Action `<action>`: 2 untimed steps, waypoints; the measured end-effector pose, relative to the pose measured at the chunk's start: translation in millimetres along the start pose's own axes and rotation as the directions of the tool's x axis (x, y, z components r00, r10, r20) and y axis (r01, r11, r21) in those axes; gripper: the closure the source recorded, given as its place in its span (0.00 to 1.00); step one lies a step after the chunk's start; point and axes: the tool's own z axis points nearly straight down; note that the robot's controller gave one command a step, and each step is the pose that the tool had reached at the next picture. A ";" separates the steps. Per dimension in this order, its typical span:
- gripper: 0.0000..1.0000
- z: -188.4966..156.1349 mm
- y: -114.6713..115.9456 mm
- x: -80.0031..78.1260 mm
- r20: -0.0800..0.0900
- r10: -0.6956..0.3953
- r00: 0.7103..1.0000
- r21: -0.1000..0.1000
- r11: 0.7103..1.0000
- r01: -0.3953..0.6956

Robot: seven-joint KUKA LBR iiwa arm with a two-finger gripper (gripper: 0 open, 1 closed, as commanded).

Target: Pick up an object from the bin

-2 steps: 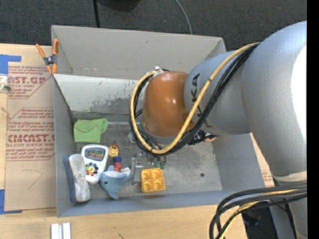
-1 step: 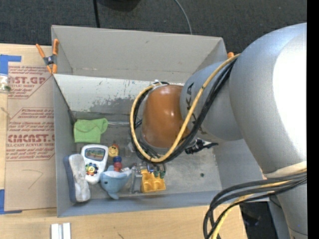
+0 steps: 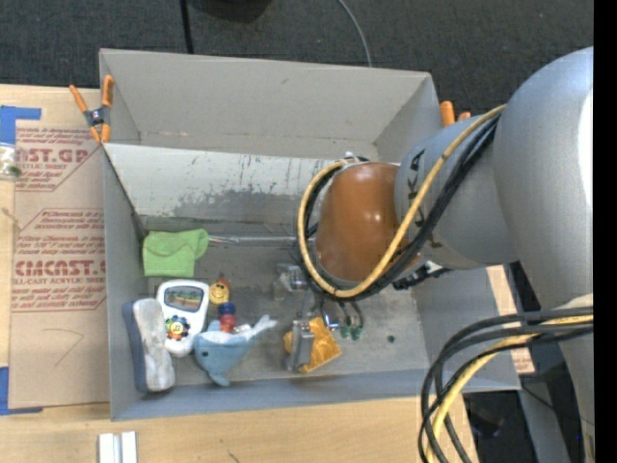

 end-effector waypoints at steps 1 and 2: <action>0.00 -0.2 -21.4 0.5 0.002 -0.004 1.000 0.001 1.000 0.004; 0.00 -36.7 -25.6 -21.6 -0.004 -0.002 1.000 0.001 1.000 0.002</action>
Offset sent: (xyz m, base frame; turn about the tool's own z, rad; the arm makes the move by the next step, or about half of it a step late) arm 0.0363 -0.0249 0.0585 -0.0040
